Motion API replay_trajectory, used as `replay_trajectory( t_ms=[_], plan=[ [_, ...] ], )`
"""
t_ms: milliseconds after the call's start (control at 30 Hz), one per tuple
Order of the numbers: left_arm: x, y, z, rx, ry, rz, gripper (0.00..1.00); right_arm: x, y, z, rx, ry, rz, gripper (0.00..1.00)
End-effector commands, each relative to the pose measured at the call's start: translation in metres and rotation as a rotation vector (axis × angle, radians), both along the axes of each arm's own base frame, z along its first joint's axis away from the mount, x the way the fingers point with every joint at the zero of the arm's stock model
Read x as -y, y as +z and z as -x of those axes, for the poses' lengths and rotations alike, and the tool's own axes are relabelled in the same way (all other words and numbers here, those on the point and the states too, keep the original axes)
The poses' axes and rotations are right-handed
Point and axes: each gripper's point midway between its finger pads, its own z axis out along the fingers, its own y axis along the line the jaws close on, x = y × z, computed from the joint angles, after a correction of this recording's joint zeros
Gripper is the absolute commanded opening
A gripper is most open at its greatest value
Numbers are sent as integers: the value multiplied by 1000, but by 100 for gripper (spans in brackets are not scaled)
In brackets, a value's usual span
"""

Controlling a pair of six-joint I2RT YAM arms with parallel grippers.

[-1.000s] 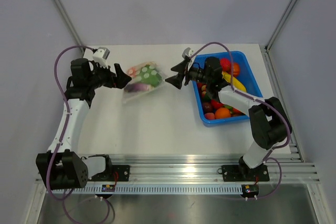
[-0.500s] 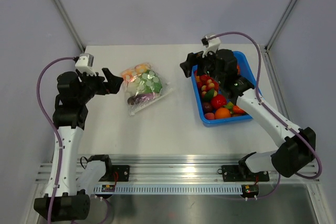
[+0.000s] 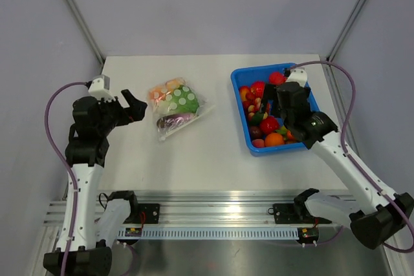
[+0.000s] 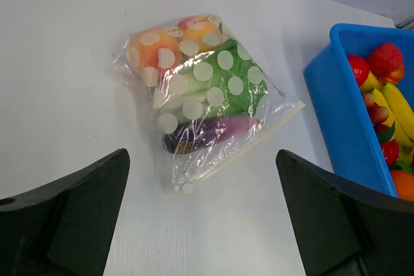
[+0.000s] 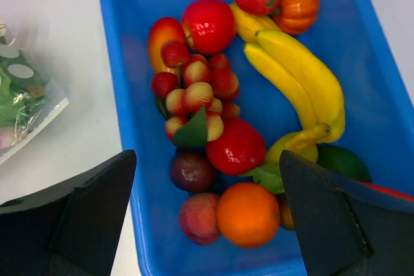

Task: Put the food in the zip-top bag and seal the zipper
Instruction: Reset both arms

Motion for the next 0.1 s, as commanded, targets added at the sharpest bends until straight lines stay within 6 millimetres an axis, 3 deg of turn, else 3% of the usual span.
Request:
replay_trajectory(
  t_ms=[0,67],
  plan=[
    [-5,9,-1,20,29,-7,99,24,5,13,33,-109,-1,99],
    [-2,8,-2,9,15,0,99,26,2,16,27,-108,8,99]
  ],
)
